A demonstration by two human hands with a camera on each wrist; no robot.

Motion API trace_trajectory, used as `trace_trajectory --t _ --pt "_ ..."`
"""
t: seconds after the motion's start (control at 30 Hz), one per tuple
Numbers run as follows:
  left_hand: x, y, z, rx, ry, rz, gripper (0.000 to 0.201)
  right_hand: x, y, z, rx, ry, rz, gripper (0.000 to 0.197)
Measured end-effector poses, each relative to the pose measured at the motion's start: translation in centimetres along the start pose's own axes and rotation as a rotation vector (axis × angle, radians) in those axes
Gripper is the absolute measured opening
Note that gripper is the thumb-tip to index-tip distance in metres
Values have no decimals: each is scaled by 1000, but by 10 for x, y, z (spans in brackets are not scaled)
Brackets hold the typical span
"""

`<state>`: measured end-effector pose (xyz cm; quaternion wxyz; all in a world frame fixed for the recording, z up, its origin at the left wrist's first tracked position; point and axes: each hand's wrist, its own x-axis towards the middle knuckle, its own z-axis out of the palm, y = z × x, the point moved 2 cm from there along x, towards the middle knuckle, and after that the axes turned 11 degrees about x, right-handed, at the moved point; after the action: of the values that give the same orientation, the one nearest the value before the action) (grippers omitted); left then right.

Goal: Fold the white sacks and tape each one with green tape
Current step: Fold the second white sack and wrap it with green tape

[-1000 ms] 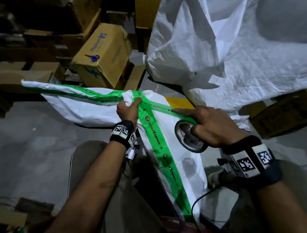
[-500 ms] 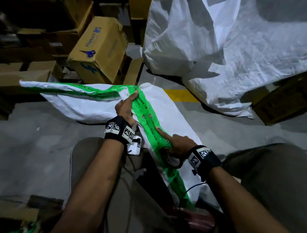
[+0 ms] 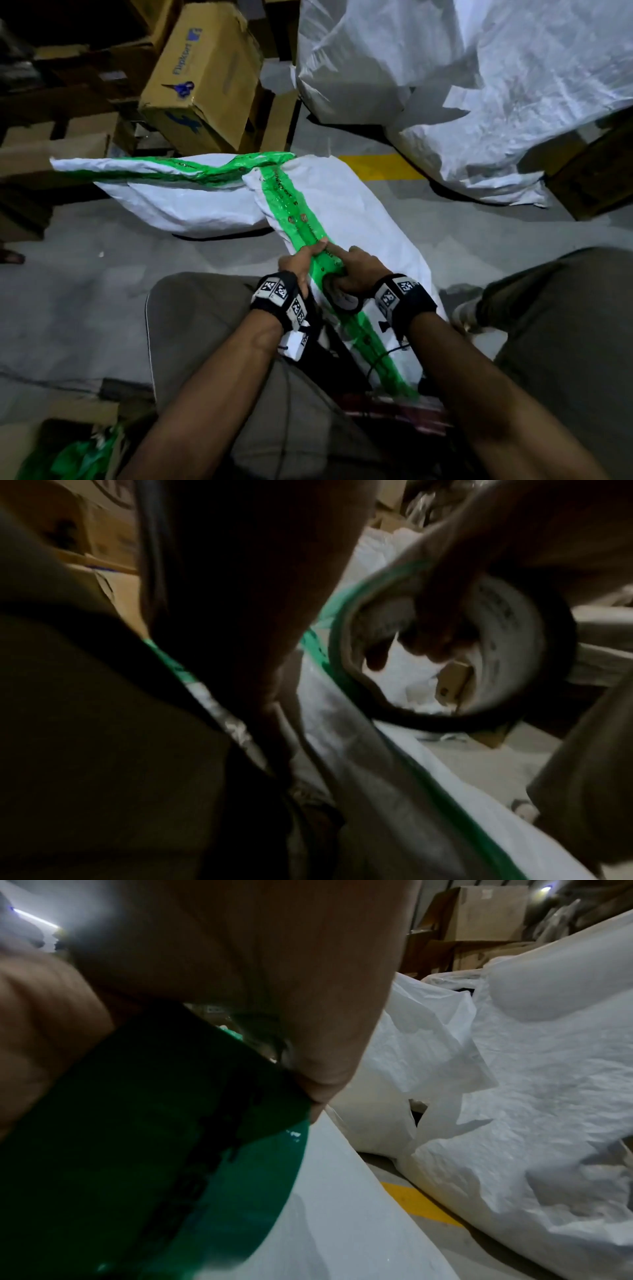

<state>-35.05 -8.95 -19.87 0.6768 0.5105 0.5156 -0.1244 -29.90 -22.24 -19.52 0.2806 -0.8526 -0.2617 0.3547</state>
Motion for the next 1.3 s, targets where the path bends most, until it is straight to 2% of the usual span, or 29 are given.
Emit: trace_trajectory --t 0.03,0.1,0.2,0.27,0.33,0.4,0.5,0.53,0.6,0.63,0.7,0.8,0.9,1.0,1.1,1.17,1.2,1.27,1.3 --pt "1 -2 3 21 22 4 44 0 0 -2 53 38 -5 84" --pt "5 -8 5 85 80 24 60 -2 -3 -5 103 121 -14 77" --pt "15 -9 5 207 359 121 77 -13 -3 -6 138 266 -20 70" --pt "11 -1 5 262 436 191 69 -24 3 -5 321 388 -17 68" --pt "11 10 4 290 503 244 59 -35 9 -3 466 471 -116 68" --pt "15 20 0 282 525 262 58 -43 13 -2 442 456 -202 71" --pt "11 37 -2 294 532 321 54 -53 21 -8 215 366 -239 71" --pt "7 45 -5 290 538 336 55 -60 24 -10 98 289 -213 73" --pt "5 60 -14 273 535 317 63 -79 34 -13 -144 46 -67 81" --pt "5 66 -19 265 523 306 66 -90 40 -11 -221 -49 6 84" --pt "7 73 -23 209 503 293 70 -108 43 -5 -278 -124 61 90" --pt "12 74 -24 139 472 298 74 -114 42 16 -279 -142 27 100" --pt "13 77 -24 113 366 263 65 -113 48 29 -233 -120 60 101" --pt "5 82 -24 -50 229 260 54 -109 51 30 -168 -103 61 100" --pt "-5 81 -19 -214 -67 280 47 -99 51 29 -150 -108 17 107" --pt "-14 73 -15 -226 -259 273 41 -91 46 29 -136 -147 2 106" --pt "-14 66 -14 -239 -313 245 39 -87 42 28 -131 -176 0 104" --pt "-18 54 -11 -273 -317 229 33 -79 33 27 -135 -210 3 102" --pt "-19 49 -11 -254 -260 235 29 -74 29 27 -143 -213 0 104"
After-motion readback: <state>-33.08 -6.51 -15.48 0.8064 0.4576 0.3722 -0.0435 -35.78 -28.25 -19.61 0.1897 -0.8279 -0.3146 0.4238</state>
